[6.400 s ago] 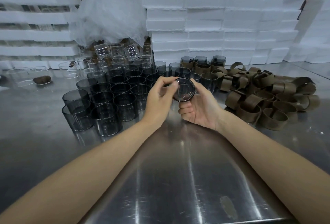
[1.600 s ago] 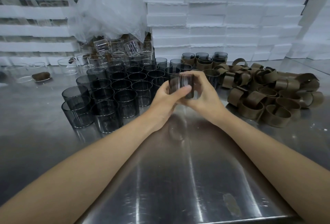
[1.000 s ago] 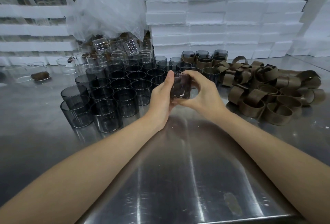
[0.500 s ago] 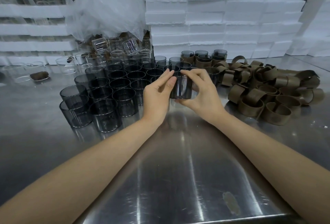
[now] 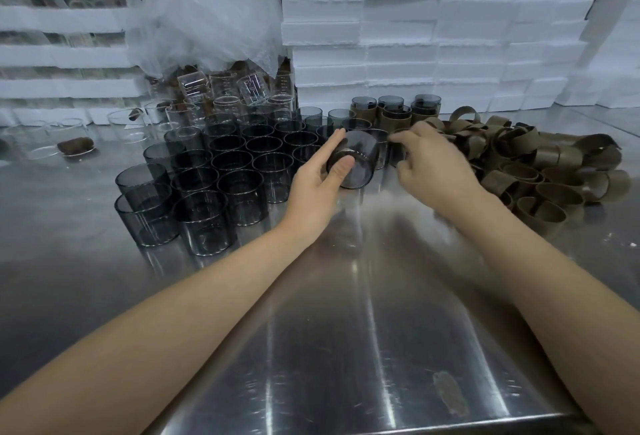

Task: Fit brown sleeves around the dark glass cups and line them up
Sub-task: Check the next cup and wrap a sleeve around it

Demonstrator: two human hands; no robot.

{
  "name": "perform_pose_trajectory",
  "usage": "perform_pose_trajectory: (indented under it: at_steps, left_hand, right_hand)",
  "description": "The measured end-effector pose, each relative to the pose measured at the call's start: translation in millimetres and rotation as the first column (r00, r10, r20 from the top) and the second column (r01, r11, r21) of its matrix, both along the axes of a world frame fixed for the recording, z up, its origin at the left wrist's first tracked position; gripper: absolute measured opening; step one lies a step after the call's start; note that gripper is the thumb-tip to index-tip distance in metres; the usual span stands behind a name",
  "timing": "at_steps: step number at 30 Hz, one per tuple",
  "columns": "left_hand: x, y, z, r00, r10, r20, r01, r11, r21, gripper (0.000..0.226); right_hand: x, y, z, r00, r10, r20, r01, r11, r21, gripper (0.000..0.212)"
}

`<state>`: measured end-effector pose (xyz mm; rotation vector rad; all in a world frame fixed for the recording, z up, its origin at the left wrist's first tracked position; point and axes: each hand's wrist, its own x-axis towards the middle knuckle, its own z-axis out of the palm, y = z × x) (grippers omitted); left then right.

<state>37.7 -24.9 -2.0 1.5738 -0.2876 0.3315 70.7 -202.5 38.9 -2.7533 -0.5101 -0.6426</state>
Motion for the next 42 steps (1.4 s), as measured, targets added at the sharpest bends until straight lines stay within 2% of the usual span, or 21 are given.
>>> perform_pose_trajectory:
  at_steps: [2, 3, 5, 8, 10, 12, 14, 16, 19, 22, 23, 25, 29, 31, 32, 35, 38, 40, 42]
  left_hand:
    - [-2, -1, -1, 1.0, -0.015, 0.0, 0.015, 1.0, -0.022, 0.045]
    - [-2, -1, -1, 1.0, -0.015, -0.004, 0.015, 0.999, -0.033, 0.043]
    - [0, -2, -1, 1.0, 0.015, -0.024, -0.015, 1.0, -0.014, 0.043]
    - [1, -3, -2, 0.998, -0.012, -0.054, 0.012, 1.0, -0.009, 0.058]
    - [1, -4, -2, 0.996, -0.03, -0.087, 0.029, 1.0, -0.013, 0.065]
    - [1, -4, -2, 0.994, -0.026, -0.107, 0.022, 0.999, -0.04, 0.06]
    - [2, -3, -2, 0.992, -0.026, -0.123, 0.016, 0.997, -0.078, 0.048]
    - [2, -1, -1, 0.99, -0.042, -0.133, 0.028, 0.994, -0.109, 0.045]
    - [2, 0, 1, 0.991, -0.055, -0.121, 0.038, 0.99, -0.134, 0.052]
    - [2, 0, 0, 0.989, -0.061, -0.132, 0.044, 0.991, -0.128, 0.04]
    - [2, -1, 0, 0.989, -0.065, -0.135, 0.047, 0.99, -0.136, 0.036]
    - [3, -1, 0, 0.988, -0.073, -0.138, 0.052, 0.988, -0.146, 0.034]
    - [2, -2, 3, 0.985, -0.091, -0.147, 0.066, 0.985, -0.162, 0.033]
    - [1, -2, 5, 0.982, -0.098, -0.159, 0.065, 0.978, -0.197, 0.035]
    - [1, -2, 6, 0.983, -0.106, -0.153, 0.072, 0.975, -0.208, 0.037]
    - [-3, -4, 7, 0.989, -0.113, -0.097, 0.095, 0.98, -0.172, 0.038]
    - [-2, -6, 3, 0.995, -0.088, -0.039, 0.081, 0.985, -0.151, 0.025]
    - [-1, -6, 3, 0.998, -0.045, -0.034, 0.04, 0.989, -0.141, 0.028]
    - [-1, -6, 2, 0.999, -0.022, -0.025, 0.019, 0.993, -0.119, 0.031]
  right_hand:
    - [0, -5, 1, 0.949, -0.313, 0.031, 0.314, 0.938, -0.146, 0.037]
    - [-1, -7, 2, 0.91, -0.413, 0.016, 0.406, 0.886, -0.222, 0.034]
    - [-4, -12, 2, 0.854, -0.519, -0.037, 0.481, 0.814, -0.327, 0.034]
    - [-6, -11, 1, 0.849, -0.527, -0.042, 0.466, 0.783, -0.413, 0.032]
    - [-5, -8, 0, 0.874, -0.485, -0.031, 0.435, 0.81, -0.392, 0.028]
    - [-4, -7, 0, 0.905, -0.422, -0.049, 0.39, 0.871, -0.3, 0.028]
    - [-2, -7, 1, 0.942, -0.333, -0.036, 0.325, 0.934, -0.146, 0.029]
    - [-1, -6, 2, 0.972, -0.236, 0.022, 0.233, 0.969, 0.087, 0.034]
    - [-1, -1, 6, 0.984, -0.083, 0.156, 0.001, 0.886, 0.463, 0.029]
    - [-6, 7, 7, 0.971, 0.089, 0.223, -0.218, 0.717, 0.662, 0.005]
    - [-8, 10, 7, 0.963, 0.163, 0.213, -0.267, 0.663, 0.7, 0.005]
    - [-12, 13, 4, 0.936, 0.299, 0.184, -0.337, 0.621, 0.708, 0.012]
    - [-14, 17, 2, 0.887, 0.451, 0.096, -0.398, 0.644, 0.653, 0.012]
    - [-16, 18, 0, 0.891, 0.441, 0.111, -0.401, 0.649, 0.646, 0.006]
    - [-17, 20, -1, 0.896, 0.422, 0.137, -0.407, 0.657, 0.635, 0.01]
    - [-24, 27, -2, 0.899, 0.401, 0.175, -0.423, 0.699, 0.576, 0.039]
    - [-27, 30, -2, 0.895, 0.408, 0.182, -0.446, 0.781, 0.437, 0.057]
    - [-26, 28, -2, 0.879, 0.443, 0.179, -0.477, 0.799, 0.367, 0.058]
    - [-25, 27, -3, 0.867, 0.467, 0.172, -0.495, 0.777, 0.389, 0.048]
